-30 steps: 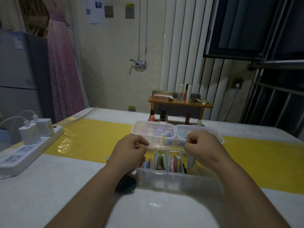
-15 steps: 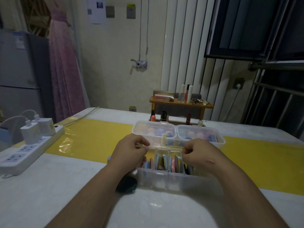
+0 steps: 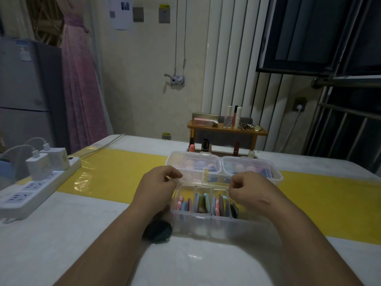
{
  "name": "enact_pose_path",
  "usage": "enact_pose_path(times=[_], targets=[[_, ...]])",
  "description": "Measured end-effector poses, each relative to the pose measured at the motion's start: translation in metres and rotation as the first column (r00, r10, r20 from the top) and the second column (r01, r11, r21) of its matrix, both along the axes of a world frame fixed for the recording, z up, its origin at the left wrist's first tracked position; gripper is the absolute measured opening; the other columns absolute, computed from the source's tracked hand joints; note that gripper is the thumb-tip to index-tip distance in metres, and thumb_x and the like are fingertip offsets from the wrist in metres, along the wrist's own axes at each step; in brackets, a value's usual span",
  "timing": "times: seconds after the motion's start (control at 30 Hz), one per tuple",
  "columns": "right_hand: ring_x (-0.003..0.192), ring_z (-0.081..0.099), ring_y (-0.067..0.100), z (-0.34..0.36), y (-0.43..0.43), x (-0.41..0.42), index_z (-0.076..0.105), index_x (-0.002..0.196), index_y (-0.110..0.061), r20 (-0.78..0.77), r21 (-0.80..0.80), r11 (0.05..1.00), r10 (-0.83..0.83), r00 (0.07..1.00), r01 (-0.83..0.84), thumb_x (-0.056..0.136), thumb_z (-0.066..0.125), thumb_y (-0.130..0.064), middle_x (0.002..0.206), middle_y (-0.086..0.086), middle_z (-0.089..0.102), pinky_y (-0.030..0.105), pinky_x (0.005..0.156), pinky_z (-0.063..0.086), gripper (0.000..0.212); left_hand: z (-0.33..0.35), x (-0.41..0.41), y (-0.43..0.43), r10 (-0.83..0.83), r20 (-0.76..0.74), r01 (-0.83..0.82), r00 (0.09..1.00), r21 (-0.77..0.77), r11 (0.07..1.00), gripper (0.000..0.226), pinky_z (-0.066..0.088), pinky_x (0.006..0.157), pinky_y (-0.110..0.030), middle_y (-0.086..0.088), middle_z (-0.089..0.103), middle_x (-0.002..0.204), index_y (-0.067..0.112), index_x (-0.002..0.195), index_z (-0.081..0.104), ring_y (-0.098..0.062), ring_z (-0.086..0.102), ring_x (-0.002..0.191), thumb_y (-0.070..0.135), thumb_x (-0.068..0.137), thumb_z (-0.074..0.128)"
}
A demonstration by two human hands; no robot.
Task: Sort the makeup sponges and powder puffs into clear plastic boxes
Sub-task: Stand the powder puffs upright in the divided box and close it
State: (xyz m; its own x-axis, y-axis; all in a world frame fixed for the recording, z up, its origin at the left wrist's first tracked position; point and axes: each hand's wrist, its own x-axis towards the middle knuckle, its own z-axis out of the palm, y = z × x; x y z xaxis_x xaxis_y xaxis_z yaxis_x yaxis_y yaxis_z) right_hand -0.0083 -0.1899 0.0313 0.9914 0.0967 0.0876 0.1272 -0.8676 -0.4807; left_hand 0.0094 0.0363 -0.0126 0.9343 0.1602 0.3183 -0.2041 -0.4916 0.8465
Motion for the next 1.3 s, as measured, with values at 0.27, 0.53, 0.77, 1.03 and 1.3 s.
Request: enact_pose_path(times=[0.27,0.53,0.77,1.03,1.3], targets=[[0.074,0.061,0.017,-0.003,0.002,0.001,0.066,0.076,-0.023,0.061,0.063,0.998,0.014,0.998,-0.018,0.087,0.057,-0.019,0.074,-0.002,0.064,0.036,0.068,0.056,0.015,-0.003,0.012,0.027,0.251,-0.067,-0.246,0.966,0.077,0.966,0.038,0.05,0.072,-0.032,0.004,0.07,0.099,0.027,0.093,0.07,-0.02,0.063,0.09,-0.002,0.082,0.047],[0.076,0.06,0.015,-0.007,0.008,0.001,0.065,0.079,-0.025,0.096,0.104,0.994,0.032,0.995,-0.042,0.089,0.059,-0.018,0.077,-0.003,0.064,0.027,0.063,0.051,0.013,-0.006,0.009,0.02,0.329,-0.21,-0.131,0.921,0.628,0.767,0.023,0.034,0.082,-0.033,0.006,0.069,0.106,0.033,0.111,0.059,-0.021,0.059,0.105,0.046,0.093,0.054],[0.075,0.059,0.011,-0.008,0.009,0.001,0.064,0.081,-0.026,0.104,0.115,0.992,0.039,0.994,-0.05,0.09,0.059,-0.017,0.08,-0.003,0.063,0.021,0.06,0.043,0.013,0.001,0.004,0.015,0.315,-0.123,-0.184,0.941,0.594,0.783,0.018,0.03,0.079,-0.034,0.014,0.06,0.076,0.032,0.082,0.068,-0.017,0.056,0.088,0.029,0.091,0.052],[0.078,0.061,0.011,-0.01,0.01,0.001,0.064,0.083,-0.026,0.132,0.144,0.988,0.039,0.991,-0.058,0.09,0.059,-0.016,0.083,-0.004,0.064,0.021,0.064,0.048,0.013,0.008,-0.005,0.008,0.176,0.066,-0.177,0.982,0.012,0.984,0.03,0.044,0.061,-0.022,0.014,0.069,0.08,0.031,0.076,0.07,-0.007,0.062,0.076,0.007,0.086,0.055],[0.078,0.059,0.01,-0.01,0.011,0.002,0.065,0.091,-0.026,0.194,0.309,0.941,0.082,0.978,-0.14,0.09,0.059,-0.01,0.087,-0.005,0.063,0.019,0.064,0.046,0.016,0.008,-0.008,-0.002,-0.076,0.192,0.124,0.978,-0.251,0.96,0.035,0.048,0.067,-0.013,0.01,0.072,0.084,0.031,0.087,0.073,-0.004,0.065,0.08,-0.002,0.091,0.06]])
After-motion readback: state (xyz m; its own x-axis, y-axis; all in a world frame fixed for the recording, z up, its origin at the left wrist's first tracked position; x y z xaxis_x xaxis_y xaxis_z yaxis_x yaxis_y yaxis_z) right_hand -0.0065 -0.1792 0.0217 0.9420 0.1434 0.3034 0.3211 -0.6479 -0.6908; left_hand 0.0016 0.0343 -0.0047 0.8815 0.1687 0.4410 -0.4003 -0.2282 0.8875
